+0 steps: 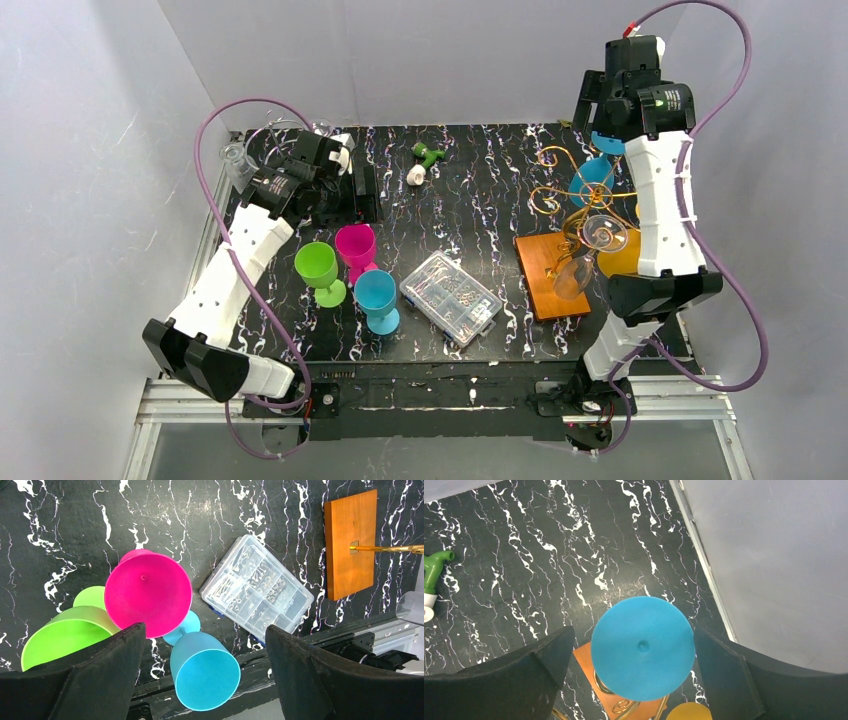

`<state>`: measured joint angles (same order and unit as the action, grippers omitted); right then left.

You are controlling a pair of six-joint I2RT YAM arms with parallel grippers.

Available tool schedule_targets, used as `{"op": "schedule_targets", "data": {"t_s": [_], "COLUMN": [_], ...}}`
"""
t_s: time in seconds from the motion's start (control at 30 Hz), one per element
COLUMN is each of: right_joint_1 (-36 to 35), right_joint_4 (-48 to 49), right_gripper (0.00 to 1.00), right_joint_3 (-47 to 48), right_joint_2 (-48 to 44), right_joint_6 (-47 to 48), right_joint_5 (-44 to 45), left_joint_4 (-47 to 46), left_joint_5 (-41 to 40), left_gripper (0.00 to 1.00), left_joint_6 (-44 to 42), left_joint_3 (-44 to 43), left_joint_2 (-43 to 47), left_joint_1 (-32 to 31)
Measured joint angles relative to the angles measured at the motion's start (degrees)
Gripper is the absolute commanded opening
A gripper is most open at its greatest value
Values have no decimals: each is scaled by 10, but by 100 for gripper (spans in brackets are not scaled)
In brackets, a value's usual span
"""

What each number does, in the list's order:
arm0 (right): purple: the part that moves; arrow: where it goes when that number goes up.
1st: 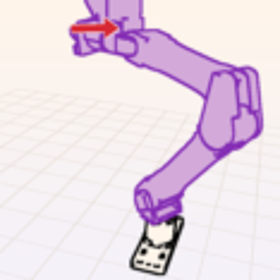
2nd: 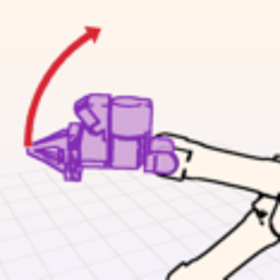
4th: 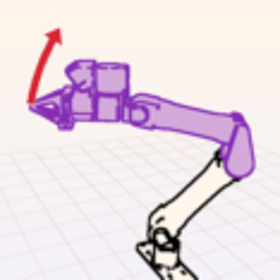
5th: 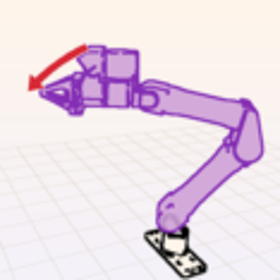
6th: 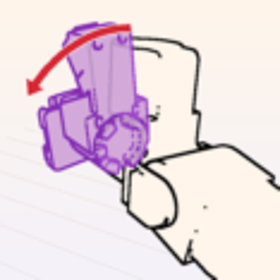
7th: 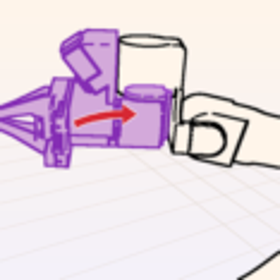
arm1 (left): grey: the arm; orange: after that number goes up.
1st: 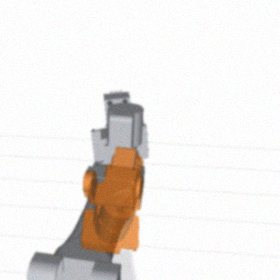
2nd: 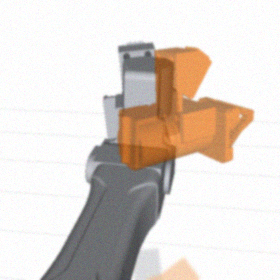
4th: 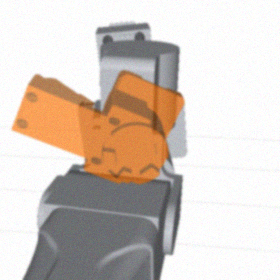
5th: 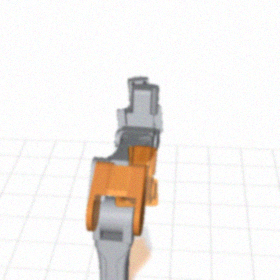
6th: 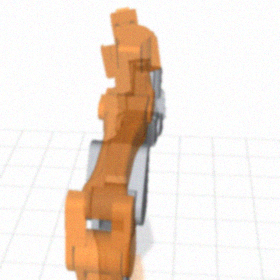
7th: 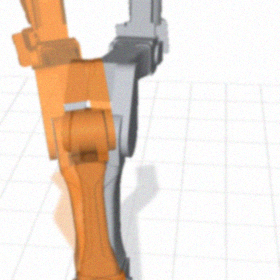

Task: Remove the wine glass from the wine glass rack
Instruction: Pick up the wine glass from the wine rack.

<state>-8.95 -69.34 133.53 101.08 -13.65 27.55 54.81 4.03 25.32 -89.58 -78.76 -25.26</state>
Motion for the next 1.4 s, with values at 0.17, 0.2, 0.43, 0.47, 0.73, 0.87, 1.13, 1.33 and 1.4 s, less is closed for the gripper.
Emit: {"op": "schedule_targets", "data": {"t_s": [0.17,0.2,0.43,0.47,0.73,0.87,1.13,1.33,1.4], "right_joint_1": [0,0,0,0,1,3,10,13,15], "right_joint_4": [-12,-13,-23,-26,-32,-31,-33,-26,-25], "right_gripper": [98,98,98,98,98,94,98,95,93], "right_joint_3": [-3,-3,-3,-3,-14,-17,-29,-56,-57], "right_joint_2": [-7,-7,-9,-10,-21,-24,-31,-39,-39], "right_joint_6": [0,0,-5,-7,-16,-19,-25,-27,-27], "right_joint_5": [1,1,7,8,2,-5,-6,-12,-15], "left_joint_4": [-6,-7,-12,-13,-21,-23,-26,-34,-35], "left_joint_5": [6,8,14,14,23,27,36,41,41], "left_gripper": [88,88,88,88,88,88,88,87,87], "left_joint_6": [1,2,3,3,7,9,11,13,13], "left_joint_3": [1,1,1,1,2,4,7,10,10], "left_joint_2": [0,0,0,0,3,3,4,4,4], "left_joint_1": [0,0,0,0,0,0,0,0,0]}}
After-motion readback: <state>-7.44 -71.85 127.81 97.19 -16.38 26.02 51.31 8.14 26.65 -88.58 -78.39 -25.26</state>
